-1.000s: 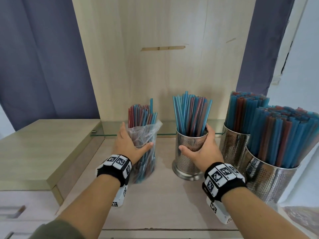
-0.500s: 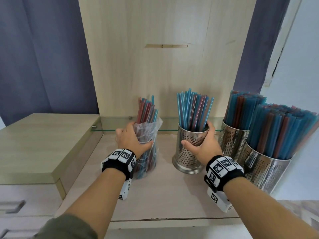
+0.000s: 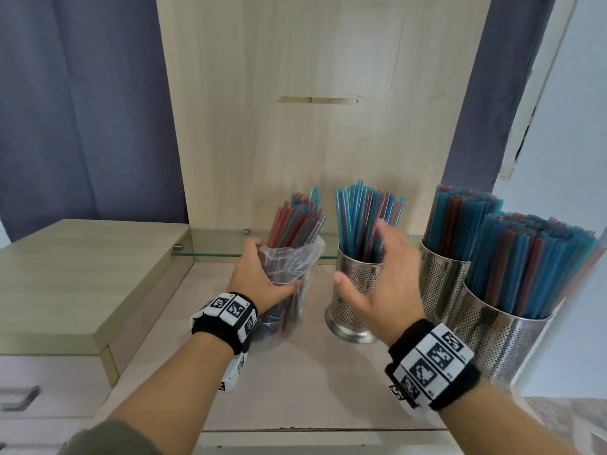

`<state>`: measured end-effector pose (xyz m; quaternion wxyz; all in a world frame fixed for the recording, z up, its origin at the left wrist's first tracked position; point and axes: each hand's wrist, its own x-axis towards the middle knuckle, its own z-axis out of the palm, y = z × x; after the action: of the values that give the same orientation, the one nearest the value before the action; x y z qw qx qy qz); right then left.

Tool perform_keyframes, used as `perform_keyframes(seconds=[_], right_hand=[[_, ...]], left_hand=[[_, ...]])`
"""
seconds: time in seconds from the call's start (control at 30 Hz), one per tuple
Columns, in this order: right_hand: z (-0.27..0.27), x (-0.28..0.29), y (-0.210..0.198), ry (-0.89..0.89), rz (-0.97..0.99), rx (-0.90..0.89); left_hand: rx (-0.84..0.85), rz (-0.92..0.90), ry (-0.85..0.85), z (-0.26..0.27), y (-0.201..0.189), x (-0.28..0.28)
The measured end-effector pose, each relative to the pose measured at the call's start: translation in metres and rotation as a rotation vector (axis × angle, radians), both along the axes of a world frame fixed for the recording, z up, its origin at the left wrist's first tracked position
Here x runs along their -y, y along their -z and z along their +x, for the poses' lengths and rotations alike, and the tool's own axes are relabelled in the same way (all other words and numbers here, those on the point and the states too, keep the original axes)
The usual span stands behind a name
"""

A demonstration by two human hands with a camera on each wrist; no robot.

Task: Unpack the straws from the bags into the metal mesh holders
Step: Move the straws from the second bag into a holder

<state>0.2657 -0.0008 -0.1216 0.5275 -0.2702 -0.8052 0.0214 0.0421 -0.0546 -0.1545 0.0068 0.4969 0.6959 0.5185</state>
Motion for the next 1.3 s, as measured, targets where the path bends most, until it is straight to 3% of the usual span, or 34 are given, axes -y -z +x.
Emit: perform_keyframes(seconds=[0.1,0.17,0.27,0.4,0.63,0.87,1.3], right_hand=[[-0.013,0.013,-0.005,-0.209,-0.187,0.147],[-0.024,0.014,-0.007,-0.263,-0.393,0.141],[-0.038,0.012,-0.018,-0.319,-0.537,0.112],[-0.06,0.006,-0.029,-0.451,-0.569,0.055],[-0.07,-0.003,-0.035,-0.306,-0.335,0.123],[-0.081,-0.007,-0.027,-0.339,-0.608,-0.109],[-0.085,-0.025,-0.053,-0.318,-0.69,0.037]], left_hand=[[0.059,0.167,0.122,0.01,-0.002,0.004],[0.085,0.222,0.201,0.012,-0.003,0.005],[0.162,0.208,0.316,0.01,-0.001,0.005],[0.086,0.191,0.277,0.005,0.002,0.003],[0.05,0.14,0.243,0.003,0.003,0.0],[-0.032,0.059,0.118,-0.001,-0.001,0.003],[-0.153,0.017,-0.017,-0.004,0.001,0.004]])
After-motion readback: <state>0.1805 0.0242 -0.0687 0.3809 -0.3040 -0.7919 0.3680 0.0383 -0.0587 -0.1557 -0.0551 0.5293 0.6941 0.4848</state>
